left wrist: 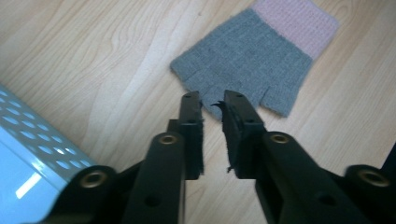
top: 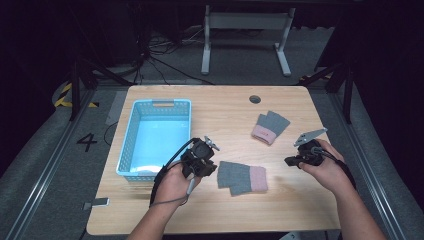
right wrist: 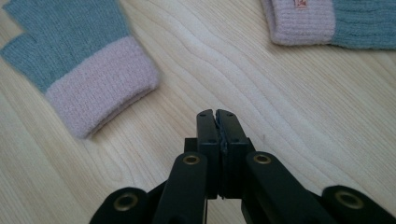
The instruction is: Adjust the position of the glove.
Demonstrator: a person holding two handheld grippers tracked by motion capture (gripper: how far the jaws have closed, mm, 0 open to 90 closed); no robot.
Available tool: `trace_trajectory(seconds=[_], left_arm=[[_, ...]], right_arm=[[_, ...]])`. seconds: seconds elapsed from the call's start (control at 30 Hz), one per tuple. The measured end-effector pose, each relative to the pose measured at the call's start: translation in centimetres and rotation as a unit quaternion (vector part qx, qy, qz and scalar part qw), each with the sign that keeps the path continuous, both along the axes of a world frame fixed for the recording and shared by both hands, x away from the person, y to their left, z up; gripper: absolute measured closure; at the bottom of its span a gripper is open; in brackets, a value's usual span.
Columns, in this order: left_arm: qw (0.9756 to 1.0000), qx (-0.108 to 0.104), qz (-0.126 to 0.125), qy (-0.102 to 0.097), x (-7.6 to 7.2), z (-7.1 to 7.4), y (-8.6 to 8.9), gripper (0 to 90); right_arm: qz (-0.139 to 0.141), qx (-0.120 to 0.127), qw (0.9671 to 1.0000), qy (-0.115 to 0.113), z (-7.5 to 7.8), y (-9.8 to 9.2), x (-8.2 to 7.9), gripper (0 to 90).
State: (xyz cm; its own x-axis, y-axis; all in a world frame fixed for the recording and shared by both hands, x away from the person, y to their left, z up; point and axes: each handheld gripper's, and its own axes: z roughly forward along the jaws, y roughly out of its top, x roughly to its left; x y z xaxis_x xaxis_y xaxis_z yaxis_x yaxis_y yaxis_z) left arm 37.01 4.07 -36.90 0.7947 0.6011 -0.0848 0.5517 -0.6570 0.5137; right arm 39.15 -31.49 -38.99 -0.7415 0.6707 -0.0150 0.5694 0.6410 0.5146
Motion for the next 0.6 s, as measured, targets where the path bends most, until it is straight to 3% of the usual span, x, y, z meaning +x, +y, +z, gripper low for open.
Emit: trace_trajectory(seconds=[0.1, 0.4, 0.47, 0.53, 0.6], left_arm=[[1.0, -0.003, -0.003, 0.005, -0.2, 0.2, -0.1, 89.2], [1.0, -0.008, -0.002, -0.003, -0.3, 0.6, 0.2, 88.5], [0.9999, -0.011, 0.0, -0.001, -0.2, 0.6, 0.3, 82.9], [0.9999, -0.013, 0.002, 0.0, -0.2, 0.6, 0.4, 83.2], [0.9999, -0.016, 0.002, 0.0, -0.2, 0.7, 0.4, 84.2]], right_arm=[[0.001, 0.001, 1.0, -0.001, 0.0, 0.0, -0.1, 90.0], [0.003, 0.021, 0.9998, 0.001, 0.5, 0.4, 0.2, 90.0], [0.0, 0.031, 0.9995, -0.001, 0.8, 0.6, 0.5, 90.0], [-0.002, 0.05, 0.9988, 0.003, 1.1, 0.8, 1.1, 90.0], [-0.006, 0.052, 0.9986, 0.002, 1.4, 1.0, 1.8, 90.0]])
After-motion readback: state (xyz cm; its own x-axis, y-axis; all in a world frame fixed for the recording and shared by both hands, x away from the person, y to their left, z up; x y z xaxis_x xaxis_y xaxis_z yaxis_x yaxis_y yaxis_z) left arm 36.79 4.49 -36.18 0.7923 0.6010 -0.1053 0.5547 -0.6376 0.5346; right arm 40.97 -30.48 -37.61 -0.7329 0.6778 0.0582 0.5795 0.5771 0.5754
